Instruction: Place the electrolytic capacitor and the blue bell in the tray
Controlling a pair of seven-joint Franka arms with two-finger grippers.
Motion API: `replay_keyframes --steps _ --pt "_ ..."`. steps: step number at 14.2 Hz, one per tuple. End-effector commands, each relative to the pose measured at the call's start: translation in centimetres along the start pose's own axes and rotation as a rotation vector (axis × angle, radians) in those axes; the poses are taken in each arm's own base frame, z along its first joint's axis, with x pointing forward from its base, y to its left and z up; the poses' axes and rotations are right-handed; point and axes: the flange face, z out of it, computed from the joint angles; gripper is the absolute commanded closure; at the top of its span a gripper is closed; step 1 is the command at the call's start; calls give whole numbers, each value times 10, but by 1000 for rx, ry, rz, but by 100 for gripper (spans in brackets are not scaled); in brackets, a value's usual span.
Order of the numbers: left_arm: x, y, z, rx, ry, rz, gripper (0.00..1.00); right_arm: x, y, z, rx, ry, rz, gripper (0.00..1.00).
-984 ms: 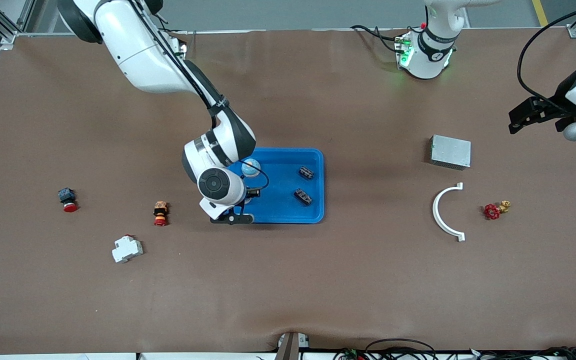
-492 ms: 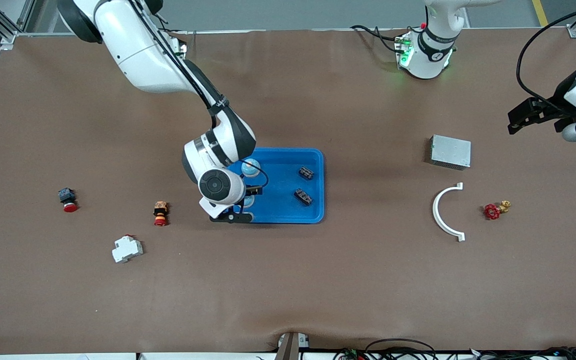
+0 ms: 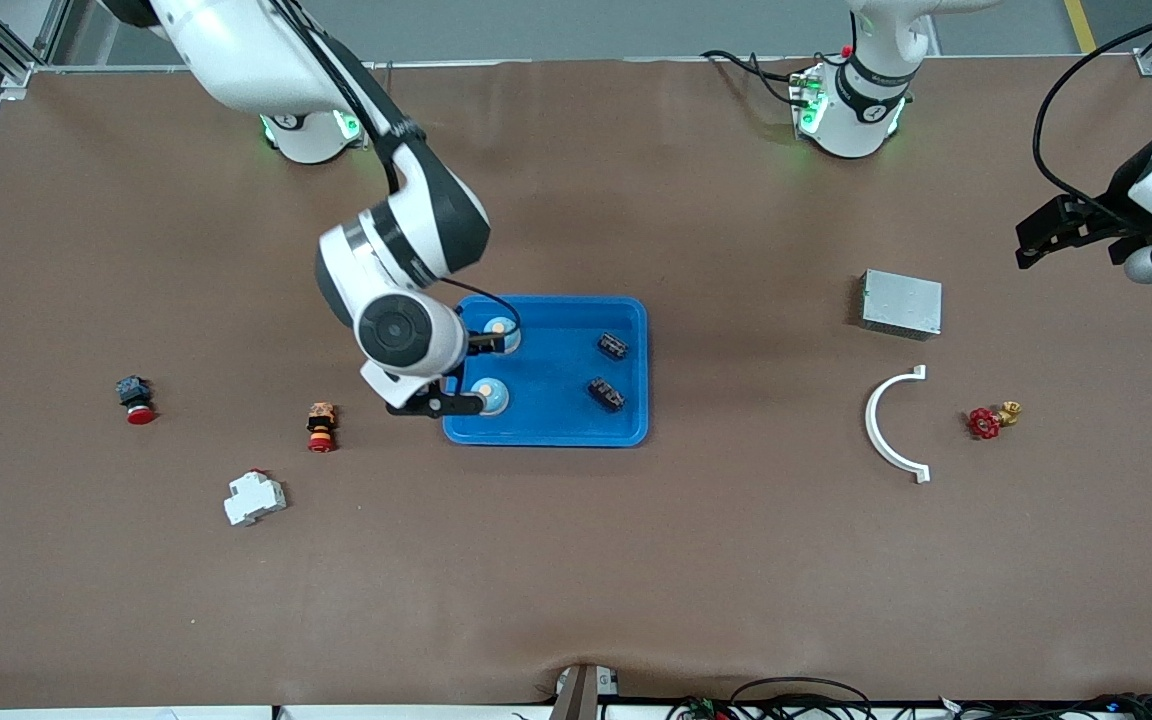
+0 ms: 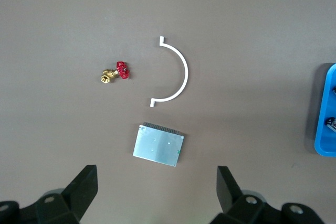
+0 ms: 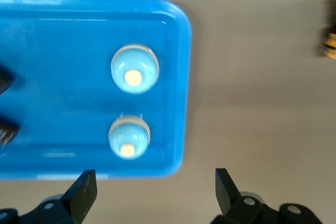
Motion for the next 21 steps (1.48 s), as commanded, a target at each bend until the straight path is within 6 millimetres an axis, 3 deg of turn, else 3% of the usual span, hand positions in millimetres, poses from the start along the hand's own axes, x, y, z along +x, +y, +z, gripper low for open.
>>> replay_keyframes --steps 1,2,4,7,10,11,14,18,21 --pt "-1 2 -4 -17 1 2 0 -50 37 -33 11 20 -1 0" --pt "-1 2 -4 -17 1 2 0 -64 53 -47 21 36 -25 0" --pt "-1 2 -4 -17 1 4 0 -80 102 -76 43 58 -80 0" --pt "-1 3 -5 -17 2 5 0 -79 190 -114 61 64 -30 0" --pt "0 3 -3 -16 1 5 0 -71 269 -141 59 107 -29 0" --pt "0 3 -2 -16 0 5 0 -68 287 -151 69 126 -2 0" --pt "1 5 -3 -13 6 8 0 -68 325 -197 93 224 19 0" --pt "2 3 -6 -11 9 14 0 -77 355 -229 98 251 57 0" --pt "2 4 -9 -12 12 13 0 -79 359 -244 101 295 74 0"
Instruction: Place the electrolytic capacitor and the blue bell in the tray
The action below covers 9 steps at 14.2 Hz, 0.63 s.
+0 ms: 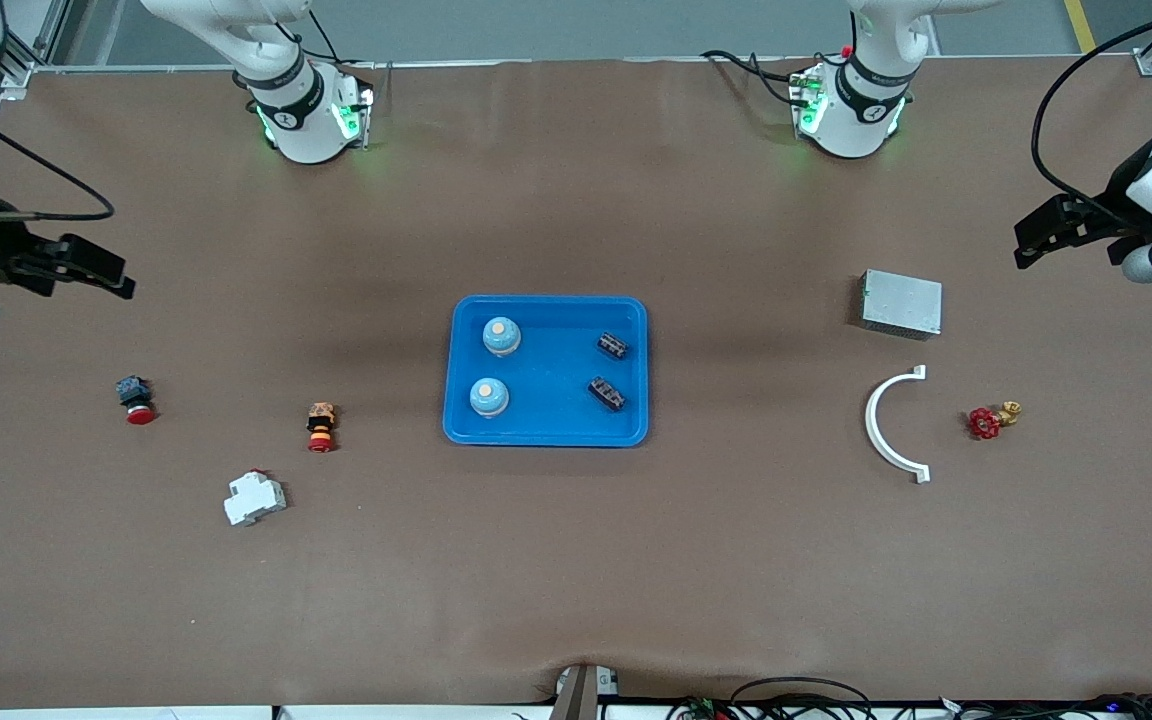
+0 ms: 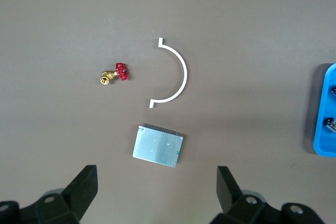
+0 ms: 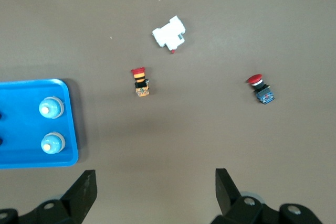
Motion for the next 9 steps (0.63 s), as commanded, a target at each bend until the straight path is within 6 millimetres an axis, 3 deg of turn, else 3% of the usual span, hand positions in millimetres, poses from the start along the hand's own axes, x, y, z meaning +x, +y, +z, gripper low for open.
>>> replay_keyframes --steps 1,3,9 --pt "1 2 -6 -13 3 7 0 5 0 -10 -1 20 -4 0" --pt "0 4 -6 -19 -2 9 0 4 -4 -22 -1 47 -16 0" --pt "-7 14 -6 -15 -36 30 0 3 -1 -20 -5 37 -16 0"
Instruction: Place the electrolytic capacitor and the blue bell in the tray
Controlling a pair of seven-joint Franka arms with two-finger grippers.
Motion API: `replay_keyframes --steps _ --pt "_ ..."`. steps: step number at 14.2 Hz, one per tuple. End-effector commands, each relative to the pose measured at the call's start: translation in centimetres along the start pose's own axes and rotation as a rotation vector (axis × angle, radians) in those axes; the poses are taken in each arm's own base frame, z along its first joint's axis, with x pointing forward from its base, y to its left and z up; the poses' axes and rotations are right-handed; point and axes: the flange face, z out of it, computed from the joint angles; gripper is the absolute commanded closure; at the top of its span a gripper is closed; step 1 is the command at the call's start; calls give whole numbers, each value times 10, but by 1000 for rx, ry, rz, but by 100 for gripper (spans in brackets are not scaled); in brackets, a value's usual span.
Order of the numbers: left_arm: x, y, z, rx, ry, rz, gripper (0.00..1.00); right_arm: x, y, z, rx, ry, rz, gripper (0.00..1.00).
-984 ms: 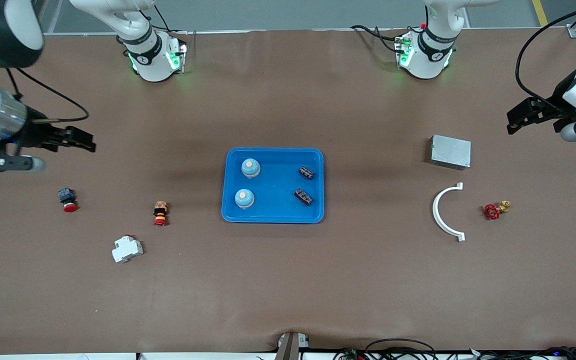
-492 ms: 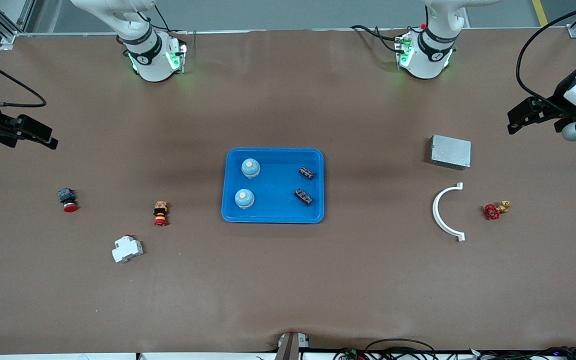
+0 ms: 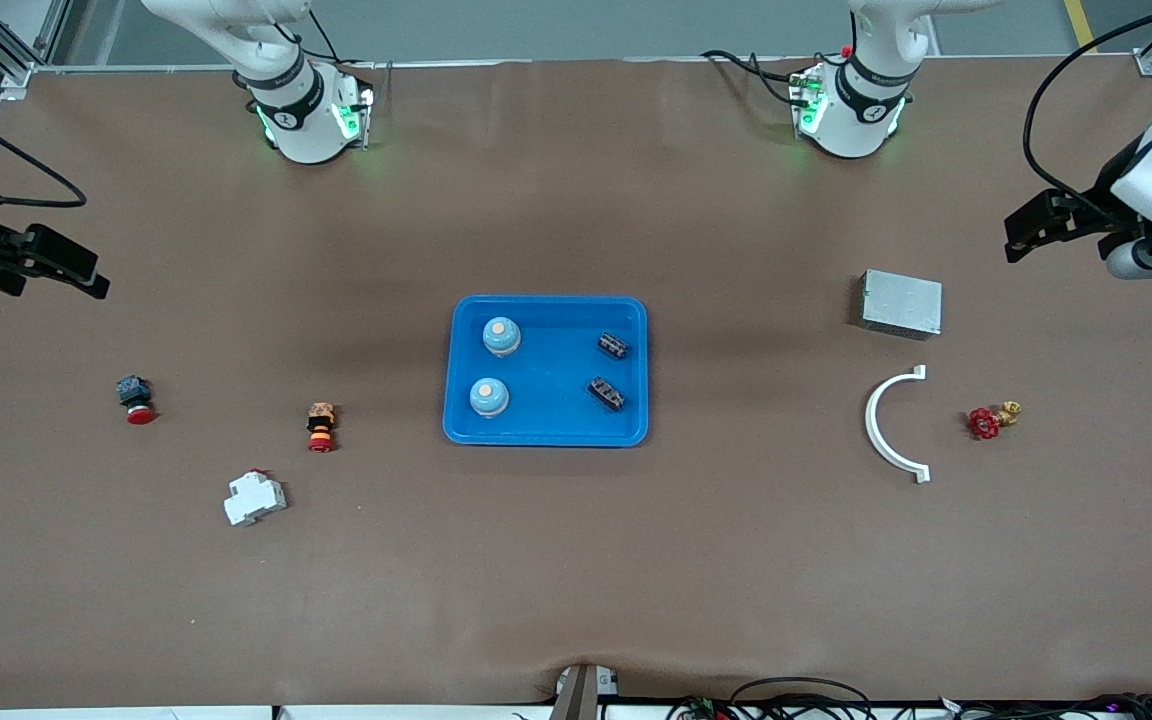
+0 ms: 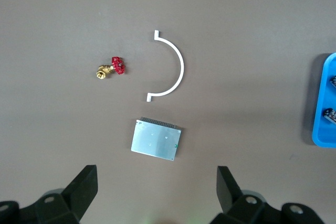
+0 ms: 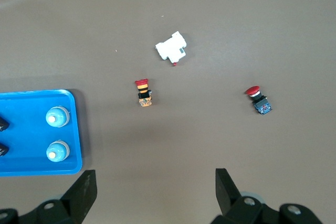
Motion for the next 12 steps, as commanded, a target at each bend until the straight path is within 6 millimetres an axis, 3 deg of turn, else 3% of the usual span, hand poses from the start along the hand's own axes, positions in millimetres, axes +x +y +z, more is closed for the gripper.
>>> replay_keyframes --steps 1,7,12 --pt "-3 4 -9 -19 -5 10 0 2 3 -6 -13 5 -9 0" --pt "-7 5 -25 -19 4 21 0 -4 -7 -13 -27 9 19 0" --pt "-7 9 -30 -20 15 24 0 -15 -3 -19 -29 -26 31 0"
